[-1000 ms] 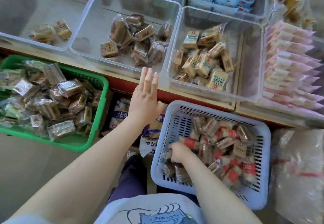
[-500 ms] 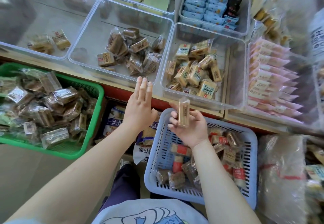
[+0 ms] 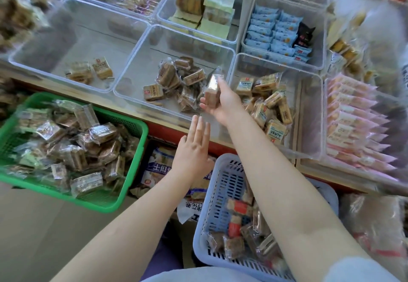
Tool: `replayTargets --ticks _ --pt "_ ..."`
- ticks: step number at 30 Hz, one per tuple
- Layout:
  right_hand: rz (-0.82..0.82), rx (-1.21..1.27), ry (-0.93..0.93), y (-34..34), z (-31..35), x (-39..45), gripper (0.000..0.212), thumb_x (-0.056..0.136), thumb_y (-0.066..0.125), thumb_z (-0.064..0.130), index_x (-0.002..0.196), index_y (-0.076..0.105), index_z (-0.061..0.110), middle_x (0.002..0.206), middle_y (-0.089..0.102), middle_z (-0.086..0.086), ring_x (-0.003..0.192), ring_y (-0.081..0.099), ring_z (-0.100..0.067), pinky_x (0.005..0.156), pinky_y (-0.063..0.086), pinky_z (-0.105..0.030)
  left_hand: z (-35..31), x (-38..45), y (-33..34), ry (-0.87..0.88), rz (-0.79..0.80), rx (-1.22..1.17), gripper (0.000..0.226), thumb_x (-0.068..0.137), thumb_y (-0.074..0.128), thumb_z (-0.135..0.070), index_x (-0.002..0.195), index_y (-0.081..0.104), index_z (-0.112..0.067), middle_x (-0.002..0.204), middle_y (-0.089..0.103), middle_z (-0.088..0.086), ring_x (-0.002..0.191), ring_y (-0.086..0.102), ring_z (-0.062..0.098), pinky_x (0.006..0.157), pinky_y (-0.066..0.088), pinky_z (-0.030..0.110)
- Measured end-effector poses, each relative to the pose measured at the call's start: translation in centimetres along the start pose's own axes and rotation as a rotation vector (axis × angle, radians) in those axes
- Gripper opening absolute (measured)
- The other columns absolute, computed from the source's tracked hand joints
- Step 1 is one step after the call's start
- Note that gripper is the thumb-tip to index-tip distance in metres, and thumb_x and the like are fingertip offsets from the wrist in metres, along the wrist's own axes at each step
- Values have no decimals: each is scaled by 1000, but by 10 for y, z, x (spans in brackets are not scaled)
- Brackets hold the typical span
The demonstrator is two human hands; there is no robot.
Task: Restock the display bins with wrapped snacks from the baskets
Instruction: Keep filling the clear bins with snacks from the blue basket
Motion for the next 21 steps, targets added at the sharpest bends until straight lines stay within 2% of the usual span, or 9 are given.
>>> replayTargets --ticks 3,5,6,8,11,15,18,20,21 --pt "-46 -118 -8 6 -1 23 31 101 56 30 124 59 9 130 64 -14 114 63 -30 89 54 -40 0 0 0 -4 -2 -32 96 90 48 -40 157 -13 -9 164 -24 13 148 -31 26 114 32 40" --pt "-50 -196 -19 7 0 24 33 101 54 22 129 53 4 132 58 -15 120 59 -34 90 53 -38 -1 0 -1 -13 1 -37 95 90 48 -39 157 -13 -9 164 -23 13 149 -31 26 114 32 39" --pt "-45 -207 -32 7 2 18 25 102 52 19 124 52 6 128 58 -17 118 59 -35 90 54 -37 -1 0 -3 -19 3 -40 95 90 48 -39 157 -13 -9 164 -23 13 149 -30 26 114 32 39" --pt "-43 -206 -102 -2 10 -3 19 103 50 15 117 55 4 116 65 -20 107 66 -34 86 58 -37 -2 1 -4 -28 3 -38 95 89 48 -39 157 -11 -8 164 -21 14 149 -29 26 113 33 38" --pt "-48 -230 -220 -41 14 -52 21 100 48 11 105 65 1 92 71 -19 82 72 -32 66 58 -35 -2 1 -3 -42 -10 -31 96 88 50 -41 157 -7 -7 165 -16 15 151 -24 28 112 35 38" --pt "-238 -365 -88 -138 -47 -97 26 93 46 8 76 64 3 72 70 -17 64 66 -30 54 51 -32 -4 2 1 -80 -19 -8 98 87 54 -40 157 -3 -2 165 -11 18 152 -19 31 112 37 40" --pt "-426 -777 31 -209 -100 -100 21 99 49 18 85 63 11 84 71 -10 69 65 -21 61 53 -35 -9 4 3 -125 -30 -2 98 87 55 -36 156 -4 0 165 -11 20 152 -18 33 116 31 41" --pt "-501 -1120 54 -241 -117 -98 14 97 54 23 107 61 16 108 64 -5 93 62 -21 73 50 -32 -12 3 3 -145 -54 -14 97 85 57 -32 156 -1 1 165 -8 22 153 -16 34 116 30 43" --pt "-510 -1242 55 -253 -124 -94 27 95 57 23 121 58 17 124 58 -7 110 57 -24 85 49 -35 -13 3 3 -151 -61 -15 98 84 58 -32 156 1 2 165 -7 22 153 -15 35 115 31 43"
Point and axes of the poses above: each hand's wrist, its own x-axis towards the middle knuckle, its own y-axis out of the palm, z = x × y, the point moved 8 cm from there along x, towards the middle knuckle
